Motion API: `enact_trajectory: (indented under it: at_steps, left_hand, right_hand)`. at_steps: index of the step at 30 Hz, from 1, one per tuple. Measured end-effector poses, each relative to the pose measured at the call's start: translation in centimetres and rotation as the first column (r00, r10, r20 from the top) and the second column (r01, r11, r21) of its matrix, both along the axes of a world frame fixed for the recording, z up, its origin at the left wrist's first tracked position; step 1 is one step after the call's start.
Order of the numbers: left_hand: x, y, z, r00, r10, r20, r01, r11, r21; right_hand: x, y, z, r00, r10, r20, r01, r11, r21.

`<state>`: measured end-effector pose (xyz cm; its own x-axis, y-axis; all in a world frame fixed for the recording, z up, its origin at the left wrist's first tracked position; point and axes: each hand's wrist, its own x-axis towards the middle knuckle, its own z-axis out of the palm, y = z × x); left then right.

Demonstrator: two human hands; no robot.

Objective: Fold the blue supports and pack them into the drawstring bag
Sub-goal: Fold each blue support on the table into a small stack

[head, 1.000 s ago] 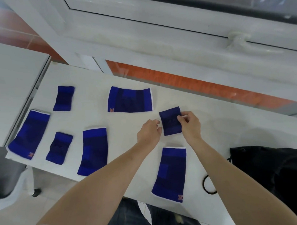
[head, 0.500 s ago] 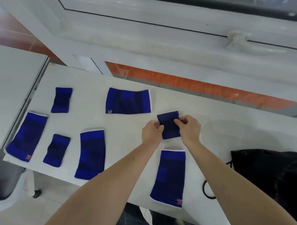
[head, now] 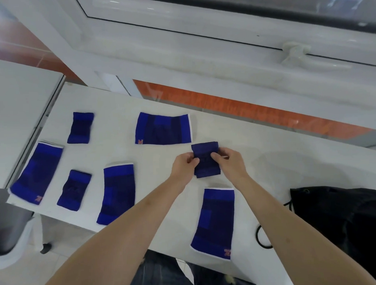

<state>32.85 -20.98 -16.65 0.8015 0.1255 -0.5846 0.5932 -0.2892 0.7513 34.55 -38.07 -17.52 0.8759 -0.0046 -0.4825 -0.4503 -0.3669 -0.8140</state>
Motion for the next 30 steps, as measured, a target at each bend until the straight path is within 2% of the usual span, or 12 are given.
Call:
enact_trajectory:
  at_steps: [3,7,10,12,14,15,17,19,22,26,30]
  left_hand:
    - [0.0,1.8,1.1,0.995,-0.014,0.095,0.015,1.000,-0.014]
    - [0.1,3.9,2.4,0.960,-0.045,0.276,0.017,0.995,0.103]
    - [-0.6,4.7,2.4,0.919,-0.112,0.379,0.049,0.984,0.173]
    - [-1.6,5.0,1.1,0.901,-0.185,0.392,0.108,0.971,0.212]
    - [-2.7,5.2,-0.2,0.873,-0.341,0.350,0.238,0.922,0.304]
    - [-3.1,5.2,-1.0,0.836,-0.442,0.326,0.307,0.868,0.391]
    - [-3.8,5.0,-1.8,0.798,-0.536,0.276,0.396,0.811,0.431]
    - [-4.1,4.4,-1.8,0.828,-0.503,0.247,0.385,0.831,0.402]
    - [-4.0,3.7,-1.6,0.883,-0.401,0.245,0.308,0.888,0.342]
    - [-3.8,3.4,-1.0,0.945,-0.230,0.234,0.181,0.960,0.211]
    - [-3.4,3.1,-0.7,0.959,-0.179,0.219,0.131,0.968,0.216]
  right_hand:
    - [0.2,0.9,1.5,0.999,-0.031,-0.004,0.032,0.995,0.091]
    - [0.5,2.3,3.1,0.992,-0.010,0.129,-0.011,0.987,0.160]
    - [-0.4,2.3,3.6,0.961,0.086,0.264,-0.104,0.993,0.054]
    - [-1.5,1.3,2.8,0.934,0.200,0.295,-0.192,0.980,-0.055]
    - [-2.5,0.1,1.5,0.917,0.329,0.224,-0.291,0.938,-0.187]
    - [-2.9,-0.5,1.0,0.912,0.380,0.158,-0.338,0.911,-0.238]
    - [-3.7,-1.3,0.3,0.897,0.439,0.055,-0.408,0.868,-0.283]
    - [-4.1,-1.6,0.1,0.896,0.444,0.030,-0.413,0.856,-0.312]
    - [-3.7,-1.1,-0.1,0.930,0.364,0.053,-0.326,0.882,-0.340]
    - [-3.0,-0.1,0.0,0.967,0.249,0.058,-0.221,0.927,-0.303]
    - [-2.5,0.1,0.1,0.974,0.223,0.034,-0.196,0.914,-0.356]
